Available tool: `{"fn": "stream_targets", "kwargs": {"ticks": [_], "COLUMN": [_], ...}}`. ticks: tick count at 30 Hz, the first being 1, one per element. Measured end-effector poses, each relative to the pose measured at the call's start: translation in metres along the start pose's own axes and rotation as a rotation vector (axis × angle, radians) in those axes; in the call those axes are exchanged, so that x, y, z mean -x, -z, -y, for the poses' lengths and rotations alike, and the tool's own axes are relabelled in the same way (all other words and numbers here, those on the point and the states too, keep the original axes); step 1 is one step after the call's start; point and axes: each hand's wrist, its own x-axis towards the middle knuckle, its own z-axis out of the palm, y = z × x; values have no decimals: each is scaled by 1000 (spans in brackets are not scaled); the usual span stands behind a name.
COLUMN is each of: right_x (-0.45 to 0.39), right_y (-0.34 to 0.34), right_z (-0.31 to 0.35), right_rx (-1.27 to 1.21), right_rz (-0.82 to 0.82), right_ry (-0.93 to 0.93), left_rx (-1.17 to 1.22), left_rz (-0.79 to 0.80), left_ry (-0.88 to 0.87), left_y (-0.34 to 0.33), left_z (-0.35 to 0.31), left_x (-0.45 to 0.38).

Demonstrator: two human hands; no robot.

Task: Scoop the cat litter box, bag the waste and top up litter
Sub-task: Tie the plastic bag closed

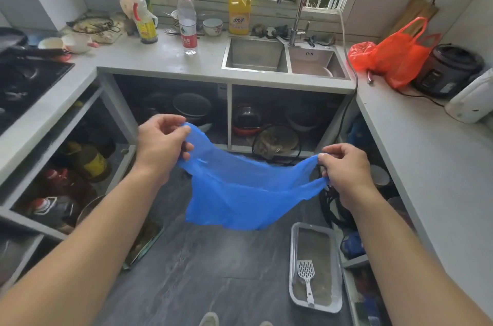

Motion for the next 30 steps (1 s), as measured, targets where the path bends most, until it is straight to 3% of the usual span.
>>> {"fn": "stream_targets", "kwargs": {"ticks": [3, 7, 12, 19, 25, 30], "right_x": [-3, -2, 9, 11, 19, 15], "right_y": [11, 15, 4, 11, 4, 8], "right_z": [8, 3, 9, 10, 14, 13], "right_rx": [-81, -78, -171, -147, -145, -178], "right_rz": [-51, -57, 1, -22, 100, 122], "right_ry": [48, -10, -39, -99, -65, -88], "left_rx": [26, -30, -39, -175, -278, -259], "left_rz": [-167, -87, -4, -113, 2, 267], "left_ry": [-104, 50, 13, 120, 30, -6], "left_y": [12, 24, 17, 31, 20, 18], "left_z": [-2, 19, 20, 50, 39, 11], "left_x": [-2, 1, 9, 1, 23, 30]}}
